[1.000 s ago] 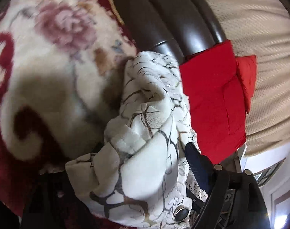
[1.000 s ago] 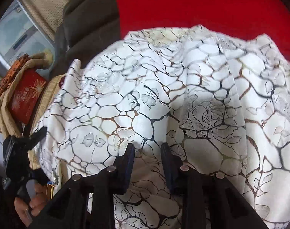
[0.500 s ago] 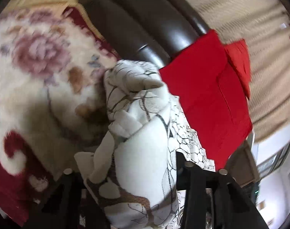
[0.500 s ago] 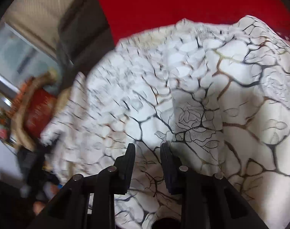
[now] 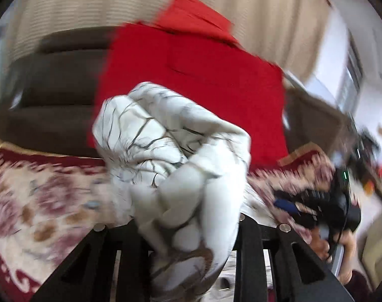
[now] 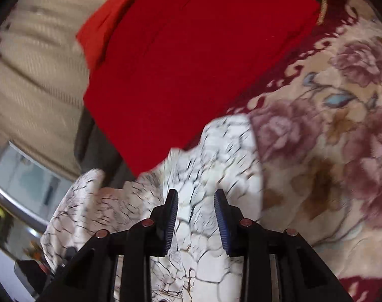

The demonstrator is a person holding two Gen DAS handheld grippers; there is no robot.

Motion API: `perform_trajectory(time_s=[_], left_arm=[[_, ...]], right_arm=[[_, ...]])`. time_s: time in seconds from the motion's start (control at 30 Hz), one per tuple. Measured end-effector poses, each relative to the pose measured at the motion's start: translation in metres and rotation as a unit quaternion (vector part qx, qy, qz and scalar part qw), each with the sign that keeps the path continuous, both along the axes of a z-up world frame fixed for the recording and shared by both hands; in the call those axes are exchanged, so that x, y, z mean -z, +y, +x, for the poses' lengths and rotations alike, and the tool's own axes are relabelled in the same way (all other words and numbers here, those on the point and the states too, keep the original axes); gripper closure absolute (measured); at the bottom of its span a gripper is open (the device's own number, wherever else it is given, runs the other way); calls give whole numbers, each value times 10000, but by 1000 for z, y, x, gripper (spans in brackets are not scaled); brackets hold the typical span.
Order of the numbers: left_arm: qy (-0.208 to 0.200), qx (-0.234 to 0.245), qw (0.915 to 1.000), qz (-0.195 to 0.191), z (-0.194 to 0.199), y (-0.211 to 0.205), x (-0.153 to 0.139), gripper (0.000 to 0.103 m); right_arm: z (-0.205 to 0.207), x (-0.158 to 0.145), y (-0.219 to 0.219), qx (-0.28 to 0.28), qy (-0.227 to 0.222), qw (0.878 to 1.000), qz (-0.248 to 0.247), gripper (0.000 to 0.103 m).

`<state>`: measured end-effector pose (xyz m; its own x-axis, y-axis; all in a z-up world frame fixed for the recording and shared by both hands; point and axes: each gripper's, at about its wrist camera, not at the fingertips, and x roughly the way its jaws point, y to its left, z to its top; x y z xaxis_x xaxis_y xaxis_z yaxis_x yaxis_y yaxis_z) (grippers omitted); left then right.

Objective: Fold large clothes

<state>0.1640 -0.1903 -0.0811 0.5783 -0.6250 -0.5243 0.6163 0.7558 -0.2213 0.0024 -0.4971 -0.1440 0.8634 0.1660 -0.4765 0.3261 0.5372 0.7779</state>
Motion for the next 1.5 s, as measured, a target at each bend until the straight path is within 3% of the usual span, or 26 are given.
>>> perform_trajectory(time_s=[0.1, 0.2, 0.23, 0.27, 0.3, 0.33, 0.4, 0.57, 0.67, 0.73, 0.77, 0.8, 0.9, 1.03, 1.13, 1.33, 1.37, 1.4, 1.43, 1.5], left_arm=[[72, 553, 9962, 672, -17, -64, 28, 75], [439, 948, 9847, 1392, -30, -112, 79, 74], [108, 992, 9790, 1779, -44, -123, 91, 73], [-135, 1003, 9763, 1915, -52, -125, 92, 70], [-281, 1037, 9743, 1978, -57, -125, 91, 59], [-202, 1178, 9743, 1910, -58, -122, 87, 52], [114, 1392, 9767, 1632, -55, -118, 76, 29], [361, 1629, 9811, 982, -61, -76, 35, 27], [306, 1487, 9873, 467, -59, -37, 10, 27], [282, 1274, 9914, 42, -48, -10, -1, 22], [278, 1043, 9940, -194, -40, 8, -3, 18], [285, 822, 9958, -297, -30, 20, -3, 18], [626, -160, 9977, -184, 12, 51, 23, 18], [1524, -1045, 9826, -187, 61, 79, 82, 19], [2199, -952, 9702, -346, 82, 75, 127, 19], [1912, -590, 9794, -284, 71, 58, 125, 19], [1912, -555, 9796, -283, 70, 59, 124, 20], [1925, -522, 9794, -302, 68, 58, 124, 20], [1945, -484, 9792, -325, 67, 58, 123, 20], [1858, -344, 9813, -374, 60, 51, 119, 23]], right_arm=[[-11, 8, -26, 152, -122, 9987, 474, 70], [-27, 17, -51, 456, -233, 9946, 903, 70], [-27, 19, -56, 529, -246, 9934, 991, 70], [-28, 23, -62, 616, -252, 9918, 1092, 70], [-31, 27, -68, 694, -232, 9900, 1205, 70], [-32, 29, -71, 712, -213, 9892, 1263, 70], [-30, 34, -74, 663, -180, 9882, 1370, 70], [-20, 33, -64, 394, -132, 9902, 1334, 69], [-12, 24, -51, 186, -140, 9942, 1048, 66], [-13, 19, -44, 74, -193, 9958, 891, 44], [-12, 14, -38, 53, -297, 9960, 842, 27], [-11, 11, -34, 43, -366, 9961, 804, 26], [1, 0, -17, -202, -439, 9974, 534, 26], [28, -5, 6, -499, -236, 9982, 222, 26], [53, -5, 22, -620, -2, 9981, -53, 26], [103, 12, 63, -1169, 650, 9896, -532, 26], [107, 11, 70, -1251, 668, 9872, -724, 30], [109, 8, 79, -1310, 664, 9839, -1016, 58], [111, 4, 86, -1349, 718, 9796, -1307, 77], [111, -1, 94, -1284, 728, 9776, -1499, 88]])
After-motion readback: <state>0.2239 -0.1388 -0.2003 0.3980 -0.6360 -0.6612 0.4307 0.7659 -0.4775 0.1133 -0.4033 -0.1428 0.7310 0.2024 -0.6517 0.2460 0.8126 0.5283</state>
